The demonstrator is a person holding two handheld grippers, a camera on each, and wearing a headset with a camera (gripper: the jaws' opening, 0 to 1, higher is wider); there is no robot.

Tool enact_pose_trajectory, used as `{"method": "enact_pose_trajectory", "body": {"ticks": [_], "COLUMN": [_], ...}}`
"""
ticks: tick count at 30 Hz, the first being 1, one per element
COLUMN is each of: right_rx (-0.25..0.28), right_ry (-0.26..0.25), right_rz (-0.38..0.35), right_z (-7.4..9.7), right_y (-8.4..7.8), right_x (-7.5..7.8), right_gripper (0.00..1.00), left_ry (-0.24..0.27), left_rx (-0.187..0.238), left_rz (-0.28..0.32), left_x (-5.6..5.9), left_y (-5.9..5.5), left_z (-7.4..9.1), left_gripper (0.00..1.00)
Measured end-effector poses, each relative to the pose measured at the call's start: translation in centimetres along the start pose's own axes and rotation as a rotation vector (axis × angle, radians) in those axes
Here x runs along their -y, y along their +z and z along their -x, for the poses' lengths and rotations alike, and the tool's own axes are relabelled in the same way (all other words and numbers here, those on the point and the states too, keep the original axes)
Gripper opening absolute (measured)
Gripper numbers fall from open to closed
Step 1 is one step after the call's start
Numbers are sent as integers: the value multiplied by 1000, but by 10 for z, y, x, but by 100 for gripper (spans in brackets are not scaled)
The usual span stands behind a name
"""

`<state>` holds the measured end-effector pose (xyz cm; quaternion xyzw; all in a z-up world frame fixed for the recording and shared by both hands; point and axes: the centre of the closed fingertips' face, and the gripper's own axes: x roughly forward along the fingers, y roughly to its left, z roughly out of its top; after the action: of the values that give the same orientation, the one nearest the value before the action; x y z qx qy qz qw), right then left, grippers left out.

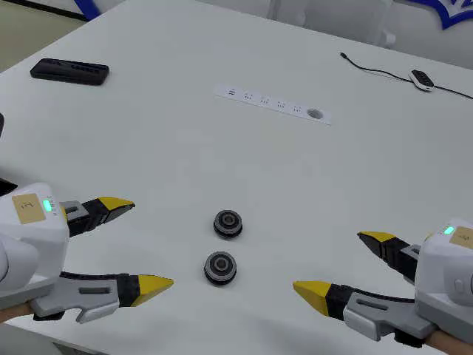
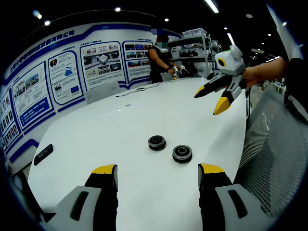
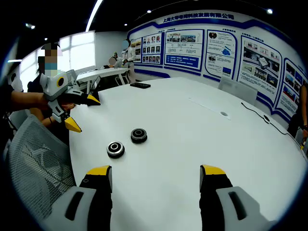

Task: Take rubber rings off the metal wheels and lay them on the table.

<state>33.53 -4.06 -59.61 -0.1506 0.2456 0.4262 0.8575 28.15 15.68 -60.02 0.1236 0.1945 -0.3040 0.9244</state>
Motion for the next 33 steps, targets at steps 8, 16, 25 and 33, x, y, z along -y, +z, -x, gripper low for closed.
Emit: {"method": "enact_pose_trajectory", "body": {"ticks": [8,16,25,33], "right_rx": [-9,-17,-14,-7], "right_ry": [-7,-9,-8,-4], "right_rz": [-5,-15,-31,-61], "right_z": [2,3,4,4], "right_y": [-4,-9,-9,-11], "right_x": [1,1,0,0], "right_gripper": [75,75,75,73], "left_ry": [-12,-13,-34,-45], "left_rx": [0,-1,-8,-15], "left_rz": [-7,-7,-1,-4], "left_x": [3,3,7,6], "left_y": [1,0,-1,-1], "left_z": [-1,1,0,-3], "left_gripper": [68,67,64,63]}}
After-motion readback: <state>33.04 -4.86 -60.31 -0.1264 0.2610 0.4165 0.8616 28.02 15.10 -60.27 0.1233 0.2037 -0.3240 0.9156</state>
